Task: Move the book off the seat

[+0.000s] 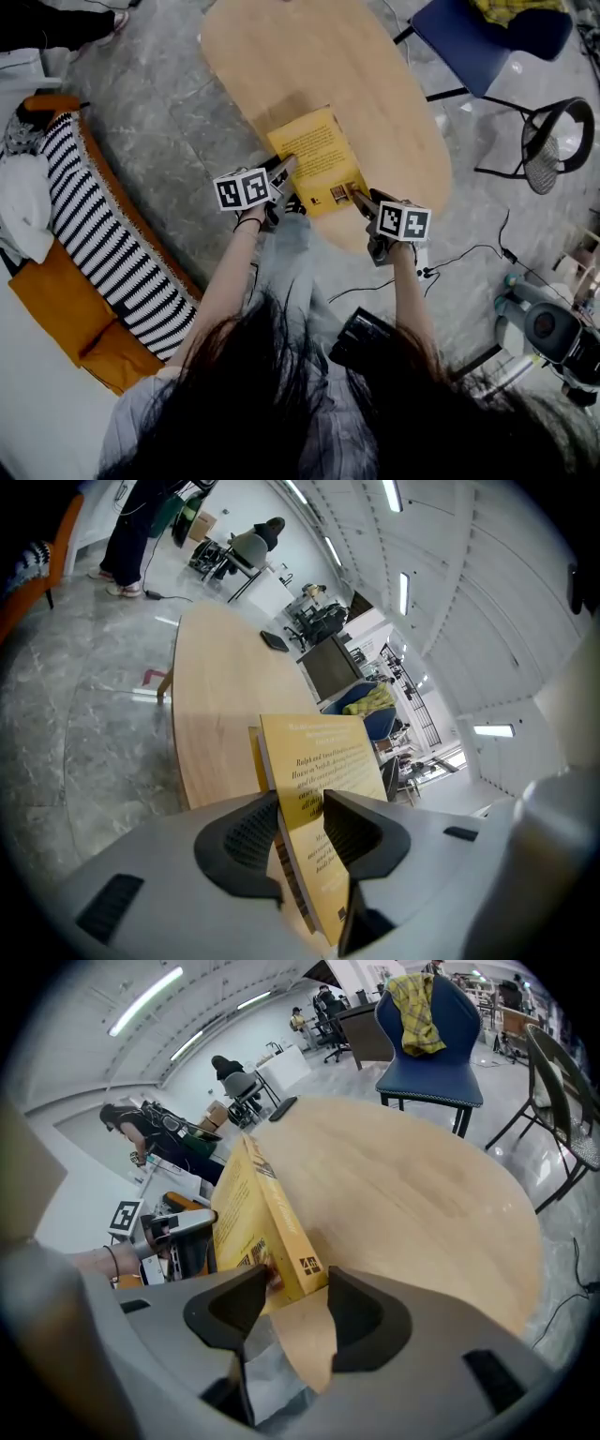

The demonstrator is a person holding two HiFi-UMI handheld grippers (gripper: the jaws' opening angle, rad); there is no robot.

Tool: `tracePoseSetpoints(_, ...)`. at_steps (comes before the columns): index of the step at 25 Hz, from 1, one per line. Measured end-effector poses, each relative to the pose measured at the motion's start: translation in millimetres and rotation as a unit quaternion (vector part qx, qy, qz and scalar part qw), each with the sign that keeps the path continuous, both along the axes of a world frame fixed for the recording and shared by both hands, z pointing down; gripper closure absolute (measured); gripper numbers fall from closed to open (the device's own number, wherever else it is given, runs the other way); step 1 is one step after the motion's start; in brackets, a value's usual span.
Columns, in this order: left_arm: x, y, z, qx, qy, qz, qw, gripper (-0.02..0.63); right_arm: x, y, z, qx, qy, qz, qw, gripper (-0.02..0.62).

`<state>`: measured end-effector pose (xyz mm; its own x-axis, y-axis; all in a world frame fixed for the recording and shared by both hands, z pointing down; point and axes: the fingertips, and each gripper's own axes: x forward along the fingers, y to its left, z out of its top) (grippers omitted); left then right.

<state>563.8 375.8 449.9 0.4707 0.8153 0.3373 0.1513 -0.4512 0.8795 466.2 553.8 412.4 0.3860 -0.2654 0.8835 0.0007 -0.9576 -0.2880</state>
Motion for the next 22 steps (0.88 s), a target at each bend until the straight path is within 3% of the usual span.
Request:
tracePoseSetpoints(11,9,19,48,0.013,-0.038,0.019,0.9990,0.448,9,17,42,-0.001,-0.028,0.021,0.999,0.377)
tracePoseSetpoints(16,2,30,59,0.052,-0.026,0.066,0.9961,0.448,10,27,54,0.006,-0.036,0.041,0.998,0.377)
tracePoseSetpoints(20,-2,37,65,0.062,-0.014,0.094,0.9935,0.448,11,37,61,-0.032,-0.032,0.057,0.997,0.379)
tracePoseSetpoints(22,-3,43,63,0.069,0.001,0.106,0.9920,0.410,14,37,62,-0.047,-0.026,0.054,0.997,0.377)
